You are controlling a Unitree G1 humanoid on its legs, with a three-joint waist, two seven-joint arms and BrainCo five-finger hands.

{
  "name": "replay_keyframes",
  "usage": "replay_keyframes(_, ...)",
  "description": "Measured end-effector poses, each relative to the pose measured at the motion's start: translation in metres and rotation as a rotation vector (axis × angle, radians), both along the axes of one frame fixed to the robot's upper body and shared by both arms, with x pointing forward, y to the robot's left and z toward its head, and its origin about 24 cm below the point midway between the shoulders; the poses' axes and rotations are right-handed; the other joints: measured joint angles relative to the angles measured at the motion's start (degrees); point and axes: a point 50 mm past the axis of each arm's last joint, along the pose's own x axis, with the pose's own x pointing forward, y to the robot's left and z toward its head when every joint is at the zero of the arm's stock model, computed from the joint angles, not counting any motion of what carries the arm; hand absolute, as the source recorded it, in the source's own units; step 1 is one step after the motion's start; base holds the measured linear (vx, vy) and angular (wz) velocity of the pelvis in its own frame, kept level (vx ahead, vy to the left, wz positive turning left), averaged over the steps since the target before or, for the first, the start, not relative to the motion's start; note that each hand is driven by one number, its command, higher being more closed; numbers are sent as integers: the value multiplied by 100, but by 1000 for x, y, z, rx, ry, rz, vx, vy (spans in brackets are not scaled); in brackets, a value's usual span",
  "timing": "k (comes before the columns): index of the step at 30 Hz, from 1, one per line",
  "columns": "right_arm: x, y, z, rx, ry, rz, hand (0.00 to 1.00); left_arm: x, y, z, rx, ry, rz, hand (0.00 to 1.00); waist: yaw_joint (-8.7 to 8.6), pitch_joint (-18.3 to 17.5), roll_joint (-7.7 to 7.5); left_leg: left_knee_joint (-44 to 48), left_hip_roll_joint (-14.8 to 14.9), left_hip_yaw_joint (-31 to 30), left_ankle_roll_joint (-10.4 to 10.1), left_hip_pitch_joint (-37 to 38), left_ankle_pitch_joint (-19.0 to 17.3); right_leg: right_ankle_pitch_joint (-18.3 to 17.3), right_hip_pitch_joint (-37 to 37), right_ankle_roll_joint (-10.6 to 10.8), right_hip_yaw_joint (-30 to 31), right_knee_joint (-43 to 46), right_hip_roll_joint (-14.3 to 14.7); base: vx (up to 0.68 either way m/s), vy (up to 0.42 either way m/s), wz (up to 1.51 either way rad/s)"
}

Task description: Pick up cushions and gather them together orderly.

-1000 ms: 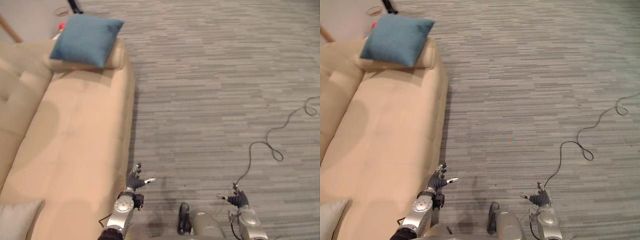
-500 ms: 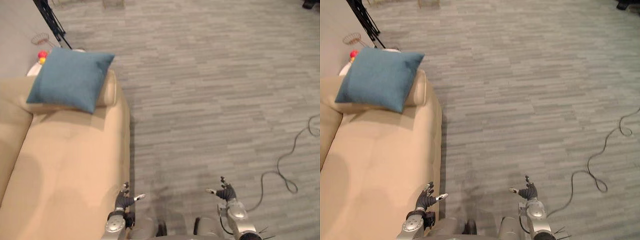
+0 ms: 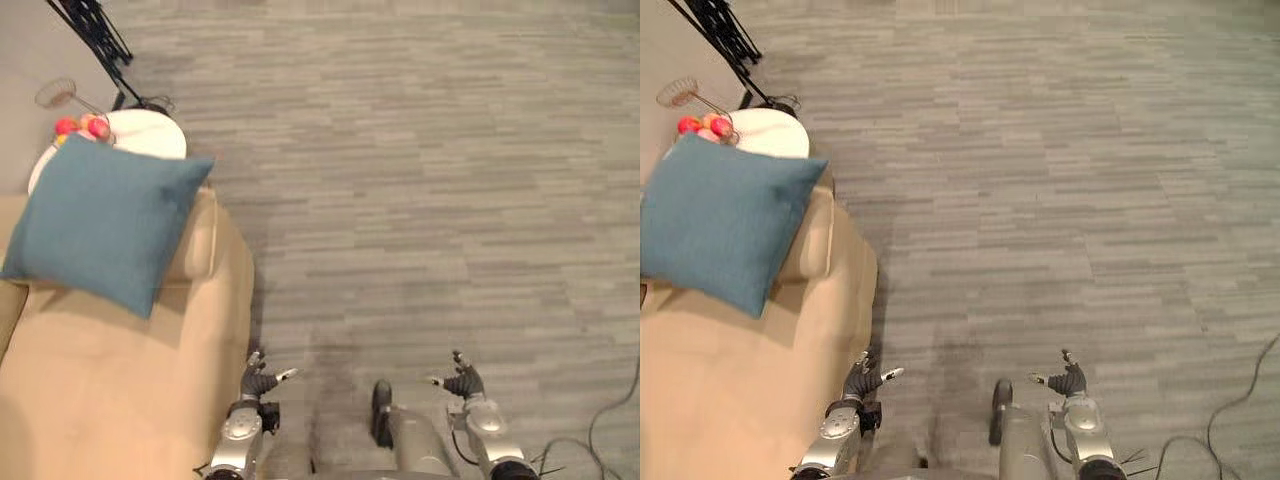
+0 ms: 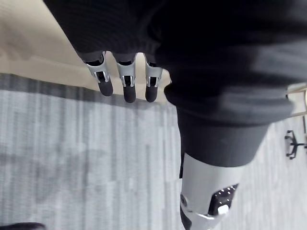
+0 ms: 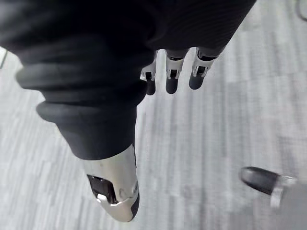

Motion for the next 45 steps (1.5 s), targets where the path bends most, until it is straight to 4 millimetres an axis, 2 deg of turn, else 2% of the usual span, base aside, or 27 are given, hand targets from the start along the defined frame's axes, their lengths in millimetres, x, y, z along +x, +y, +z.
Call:
replay_keyframes(3,9,-3,6,-4,-35,-11,0,0,2,4,1,-26,9,0,220,11,-163,-1077,-221,327,112,-1084,-360,-127,928,191,-53,-737,-231,612,13,6)
replay_keyframes(4,12,-6,9,-13,-47,-21,0,-1,3,4,-2,-23,20,0,219,35,-164,-2155,-396,447,40,-1354,-305,-325,1195,477,-162,-867,-353,543,130,20)
replay_keyframes(5,11,-12,9,-31,-46,-33,0,-7,1,1,-10,-8,25,0,219,-5,25,-3567,-417,579,-228,-1367,66,-517,1432,640,-226,-914,-306,550,160,22)
replay_keyframes(6,8,-16,9,-43,-36,-38,0,-11,1,-1,-12,2,29,0,229,-33,143,-4024,-379,718,16,-1363,713,-630,1556,719,-264,-927,-229,578,197,29)
replay_keyframes(7,3,-10,1,-23,1,-39,0,-13,5,-2,-5,14,44,0,296,-64,1,-4093,-560,933,520,-1149,697,-743,1791,768,-267,-933,-419,610,195,35)
replay_keyframes(8,2,-5,-1,-9,6,-35,0,-11,12,1,11,-3,55,0,348,-98,-143,-4160,-687,1057,561,-1121,609,-716,1777,734,-327,-902,-530,706,222,41)
replay_keyframes(9,4,-3,-1,-6,5,-31,0,-10,17,3,12,-17,78,0,398,-96,-181,-3989,-709,1043,759,-1150,393,-695,1751,749,-327,-725,-582,560,188,28)
replay_keyframes(11,7,-1,-1,-6,13,-18,0,-19,23,0,7,4,132,0,501,-96,-201,-3661,-752,1020,935,-978,-60,-808,1513,1063,-241,519,-797,501,216,37)
replay_keyframes(13,-2,-3,-6,-8,36,-22,0,-30,28,-4,20,34,147,0,421,-138,-291,-3734,-1106,539,1000,-390,-368,-293,805,1846,116,3094,-1181,553,200,108)
replay_keyframes(14,-4,-3,-7,-8,42,-24,0,-31,30,-4,24,35,151,0,420,-149,-310,-3765,-1178,393,1031,-292,-415,-349,655,1820,166,3593,-1189,563,77,176)
replay_keyframes(15,-14,-4,-12,-7,77,-30,0,-34,33,-5,39,41,164,0,392,-180,-351,-3921,-1421,-130,1048,163,-457,-834,243,1434,72,4577,-1258,437,13,128)
replay_keyframes(16,-14,-4,-12,-7,78,-30,0,-34,33,-5,39,42,164,0,385,-184,-350,-3937,-1435,-173,1048,193,-457,-865,223,1398,40,4584,-1263,490,-14,175)
replay_keyframes(18,-20,-4,-15,-5,88,-32,0,-36,35,-4,47,37,169,0,350,-237,-371,-4124,-1631,-925,1048,544,-457,-1271,-277,979,-48,4053,-1160,329,-57,154)
replay_keyframes(20,-25,-5,-14,-5,80,-36,0,-30,34,0,44,15,166,0,318,-265,-360,-4110,-1726,-1630,1039,543,-458,-1402,-667,908,472,3015,-800,328,-137,181)
replay_keyframes(21,-27,-6,-14,-4,82,-40,0,-27,32,1,40,6,164,0,303,-268,-365,-4097,-1751,-1817,1005,541,-469,-1400,-740,911,699,2699,-671,309,-171,214)
replay_keyframes(23,-40,-6,-20,12,109,-73,0,-22,27,2,36,-8,161,0,329,-317,-454,-3942,-1840,-2399,532,548,-703,-1050,-721,1045,1829,1166,-402,304,-211,214)
replay_keyframes(24,-42,-4,-21,21,115,-80,0,-23,28,3,39,-8,161,0,340,-345,-540,-3908,-1885,-2455,465,547,-747,-826,-694,1036,1953,877,-423,377,-335,203)
replay_keyframes(25,-43,-2,-22,34,115,-96,0,-24,29,1,40,4,165,0,346,-395,-547,-3692,-1869,-2678,223,511,-906,-365,-616,1013,1783,800,-479,351,-334,158)
replay_keyframes(26,-41,-2,-20,37,97,-105,0,-27,23,0,22,5,169,0,396,-494,-400,-3616,-1624,-2686,4,401,-916,-335,-448,945,1333,661,-430,334,-333,149)
replay_keyframes(28,-30,-3,-12,44,36,-111,0,-30,13,-2,-11,15,167,0,460,-508,-338,-3675,-1329,-2239,-308,287,-829,-295,-188,828,893,374,-422,164,-208,106)
replay_keyframes(30,-28,-4,-10,46,15,-119,0,-31,5,-3,-23,21,133,0,465,-495,-375,-4019,-932,-1008,-498,239,-706,-264,138,783,410,48,-514,115,-162,115)
replay_keyframes(31,-28,-5,-10,45,16,-126,0,-31,5,-3,-25,20,128,0,460,-512,-347,-4133,-847,-697,-442,241,-672,-264,169,783,313,12,-529,76,-97,105)
replay_keyframes(32,-29,-10,-9,43,14,-148,0,-31,6,-4,-25,23,123,0,450,-531,-354,-4333,-796,-103,-132,209,-472,-263,216,785,139,-73,-620,21,-8,83)
replay_keyframes(33,-30,-7,-11,54,22,-154,0,-32,10,-4,-15,24,119,0,443,-541,-437,-4499,-816,349,-2,183,-316,-251,268,799,-28,-202,-737,11,18,77)
replay_keyframes(37,-34,-3,-16,72,44,-164,0,-33,16,-4,6,28,100,0,325,-562,-512,-4589,-869,1203,31,121,-76,-64,518,883,-417,-554,-943,-22,85,51)
replay_keyframes(42,-32,1,-16,81,42,-161,0,-37,27,-6,39,52,95,0,295,-567,-505,-4743,-939,1241,76,207,-47,-41,562,917,-462,-530,-990,-55,37,8)
replay_keyframes(45,-30,-1,-15,76,40,-159,0,-41,27,-10,43,76,80,0,127,-547,-549,-5132,-1109,1302,385,405,-207,-515,103,972,-449,660,-1293,-100,7,17)
